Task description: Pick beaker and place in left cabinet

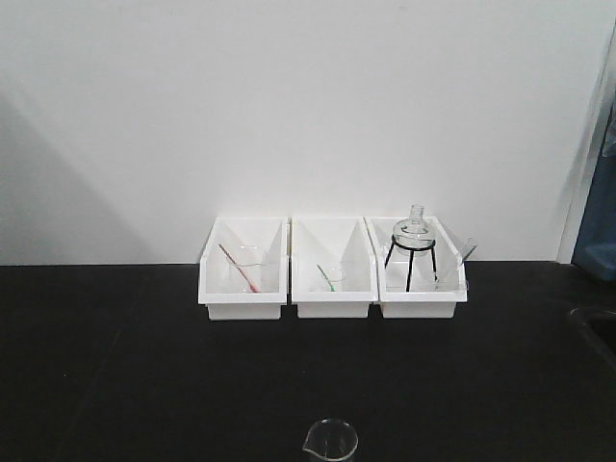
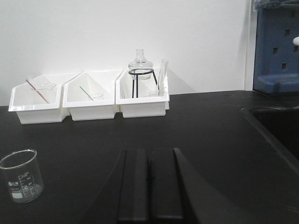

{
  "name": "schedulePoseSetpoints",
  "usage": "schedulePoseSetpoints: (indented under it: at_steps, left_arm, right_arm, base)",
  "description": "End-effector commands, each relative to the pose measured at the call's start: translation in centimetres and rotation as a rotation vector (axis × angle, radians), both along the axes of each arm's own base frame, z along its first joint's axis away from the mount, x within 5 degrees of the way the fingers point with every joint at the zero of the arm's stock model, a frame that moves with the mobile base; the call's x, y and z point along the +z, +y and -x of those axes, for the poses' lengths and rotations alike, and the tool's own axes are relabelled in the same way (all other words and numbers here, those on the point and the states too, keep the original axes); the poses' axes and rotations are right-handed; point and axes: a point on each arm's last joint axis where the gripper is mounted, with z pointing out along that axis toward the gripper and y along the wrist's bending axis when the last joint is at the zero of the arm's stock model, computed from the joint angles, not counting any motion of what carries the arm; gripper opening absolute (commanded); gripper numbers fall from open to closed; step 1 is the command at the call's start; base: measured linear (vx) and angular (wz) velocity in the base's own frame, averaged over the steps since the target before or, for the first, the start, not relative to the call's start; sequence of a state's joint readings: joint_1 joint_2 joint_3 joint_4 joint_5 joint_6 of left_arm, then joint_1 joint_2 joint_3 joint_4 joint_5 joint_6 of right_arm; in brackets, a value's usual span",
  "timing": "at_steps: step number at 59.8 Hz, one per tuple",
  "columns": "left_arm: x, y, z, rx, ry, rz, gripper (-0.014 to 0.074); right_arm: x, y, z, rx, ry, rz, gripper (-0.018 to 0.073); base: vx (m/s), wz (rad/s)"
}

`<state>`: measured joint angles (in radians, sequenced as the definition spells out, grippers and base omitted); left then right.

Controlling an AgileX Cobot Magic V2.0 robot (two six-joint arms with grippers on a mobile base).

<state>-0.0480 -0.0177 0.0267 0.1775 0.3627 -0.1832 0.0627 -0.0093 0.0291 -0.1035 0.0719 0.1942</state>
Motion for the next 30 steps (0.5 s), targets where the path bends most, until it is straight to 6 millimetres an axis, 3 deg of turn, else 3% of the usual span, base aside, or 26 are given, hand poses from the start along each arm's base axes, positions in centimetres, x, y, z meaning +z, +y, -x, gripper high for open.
schedulePoseSetpoints:
  at_steps: [1, 10, 17, 23, 30]
  left_arm:
    - [1.2, -0.1, -0.1, -0.018, -0.099, 0.004, 0.0004]
    - [1.2, -0.1, -0.1, -0.018, -0.099, 0.004, 0.0004]
    - [1.2, -0.1, -0.1, -0.018, -0.099, 0.004, 0.0004]
    - [1.2, -0.1, -0.1, -0.018, -0.099, 0.004, 0.0004]
    - [1.2, -0.1, -0.1, -0.018, -0.099, 0.004, 0.0004]
  right_arm:
    - [0.6, 0.1, 0.1, 0.004, -0.087, 0.007, -0.0008]
    - [0.6, 0.1, 0.1, 0.004, -0.091, 0.006, -0.0008]
    - [2.0, 0.2, 0.3, 0.013, -0.215, 0.034, -0.0008]
    - [4.3, 0.2, 0.9, 0.016, -0.359, 0.066, -0.0008]
    - [8.7, 0.2, 1.2, -0.011, -0.414, 0.167, -0.0008]
  base:
    - [0.00, 0.00]
    - [0.00, 0.00]
    - [0.00, 0.00]
    - [0.00, 0.00]
    - [0.00, 0.00]
